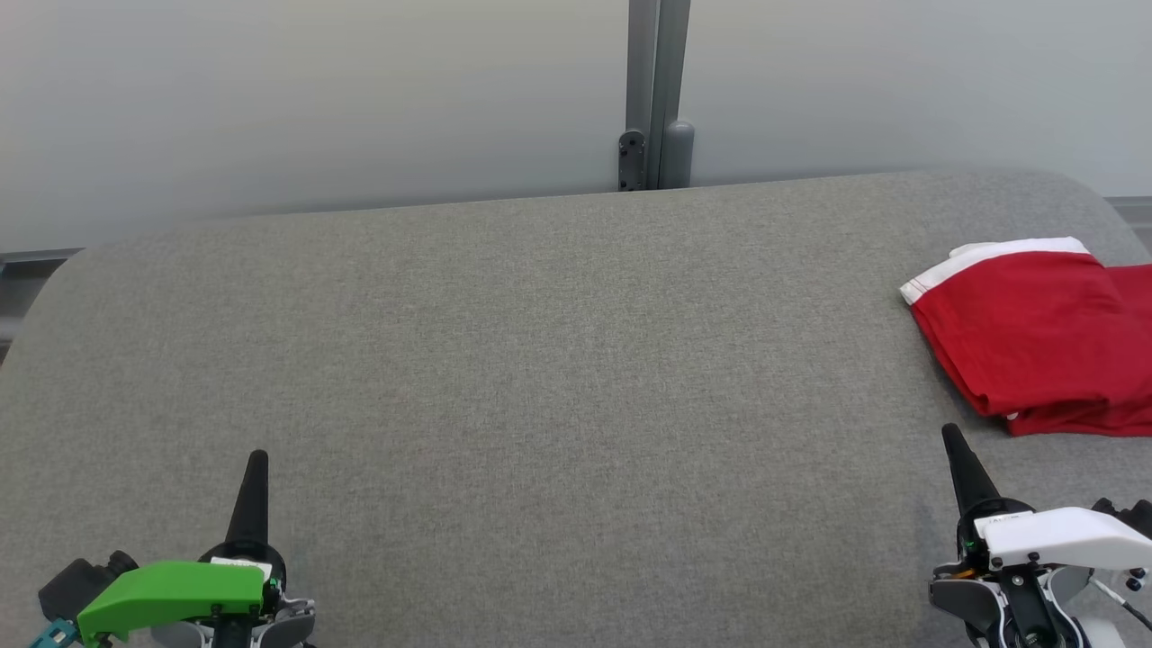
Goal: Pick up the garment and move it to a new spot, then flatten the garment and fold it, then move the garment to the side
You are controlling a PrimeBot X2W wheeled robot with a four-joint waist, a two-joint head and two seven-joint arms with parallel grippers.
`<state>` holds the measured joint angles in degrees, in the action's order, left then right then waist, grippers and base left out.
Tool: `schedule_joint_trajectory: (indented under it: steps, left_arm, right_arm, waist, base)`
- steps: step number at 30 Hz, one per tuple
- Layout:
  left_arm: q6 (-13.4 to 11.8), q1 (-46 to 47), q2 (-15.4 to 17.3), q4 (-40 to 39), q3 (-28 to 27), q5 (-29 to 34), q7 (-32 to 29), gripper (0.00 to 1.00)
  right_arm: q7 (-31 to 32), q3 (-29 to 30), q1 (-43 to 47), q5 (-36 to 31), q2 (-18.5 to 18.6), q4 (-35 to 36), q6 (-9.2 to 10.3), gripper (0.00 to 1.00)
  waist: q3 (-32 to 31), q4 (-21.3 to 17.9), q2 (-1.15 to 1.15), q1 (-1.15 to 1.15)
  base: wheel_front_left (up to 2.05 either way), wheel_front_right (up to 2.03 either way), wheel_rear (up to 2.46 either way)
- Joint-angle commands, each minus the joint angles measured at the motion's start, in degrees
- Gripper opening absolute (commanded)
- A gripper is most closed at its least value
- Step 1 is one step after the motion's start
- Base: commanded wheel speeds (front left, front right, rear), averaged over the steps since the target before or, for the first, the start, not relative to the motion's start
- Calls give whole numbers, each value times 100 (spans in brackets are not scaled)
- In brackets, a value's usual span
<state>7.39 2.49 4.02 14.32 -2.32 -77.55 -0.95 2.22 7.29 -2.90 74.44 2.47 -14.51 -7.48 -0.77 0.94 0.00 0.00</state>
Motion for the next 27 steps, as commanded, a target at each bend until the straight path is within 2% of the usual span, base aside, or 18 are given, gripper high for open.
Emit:
schedule_joint_trajectory:
  steps: [1,27]
  left_arm:
    - [12,146,22,-41,-44,-126,-31,0]
    - [16,339,-9,-41,-234,-1189,-350,0]
  right_arm:
    - [42,-8,-124,159,39,53,-3,0]
    - [335,-59,-303,1346,53,58,-2,0]
  waist:
    - [4,-4,0,0]
    - [66,-65,0,0]
  base:
    - [0,0,0]
    - [0,0,0]
